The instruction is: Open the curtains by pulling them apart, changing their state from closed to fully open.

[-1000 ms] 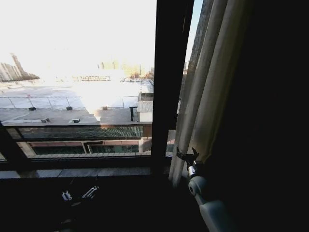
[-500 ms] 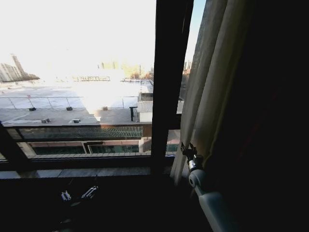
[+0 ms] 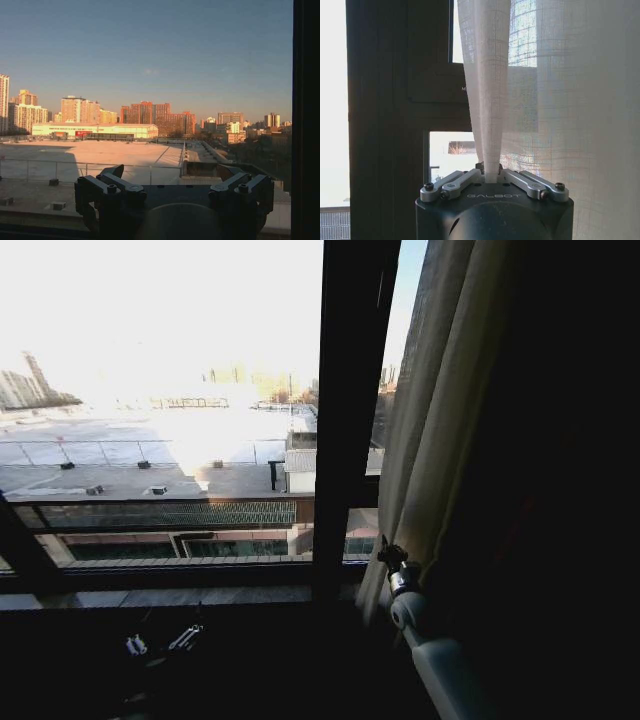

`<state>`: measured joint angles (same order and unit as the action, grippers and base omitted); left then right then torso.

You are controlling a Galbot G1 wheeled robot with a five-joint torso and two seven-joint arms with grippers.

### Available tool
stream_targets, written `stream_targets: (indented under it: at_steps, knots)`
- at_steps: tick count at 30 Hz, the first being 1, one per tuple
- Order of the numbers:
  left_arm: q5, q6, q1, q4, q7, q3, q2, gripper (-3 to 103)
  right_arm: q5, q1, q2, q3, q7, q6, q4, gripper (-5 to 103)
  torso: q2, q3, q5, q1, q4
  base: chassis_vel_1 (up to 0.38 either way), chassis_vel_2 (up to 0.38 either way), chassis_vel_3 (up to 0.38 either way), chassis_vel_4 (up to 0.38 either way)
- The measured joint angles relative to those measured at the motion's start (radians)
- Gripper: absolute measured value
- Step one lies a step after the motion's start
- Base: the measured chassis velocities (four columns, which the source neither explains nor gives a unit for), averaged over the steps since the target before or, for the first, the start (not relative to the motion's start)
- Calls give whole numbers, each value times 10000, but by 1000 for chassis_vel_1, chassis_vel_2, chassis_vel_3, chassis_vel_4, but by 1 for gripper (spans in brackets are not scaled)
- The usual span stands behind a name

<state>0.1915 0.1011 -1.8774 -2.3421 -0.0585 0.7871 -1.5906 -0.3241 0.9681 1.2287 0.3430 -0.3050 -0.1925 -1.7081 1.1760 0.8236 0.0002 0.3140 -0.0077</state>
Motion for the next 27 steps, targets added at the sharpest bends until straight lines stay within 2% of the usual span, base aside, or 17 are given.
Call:
stream_targets:
  at_steps: [11,27]
  knots:
    - [33,18,15,1,0,26,1,100,-102,46,-14,-13,1,-47,-116,0,0,0,-1,0,2,-19,-16,16,16]
    - [58,37,21,-7,-3,42,-3,100,-77,148,-48,16,1,-9,-194,0,0,0,6,0,-3,-169,-171,182,166]
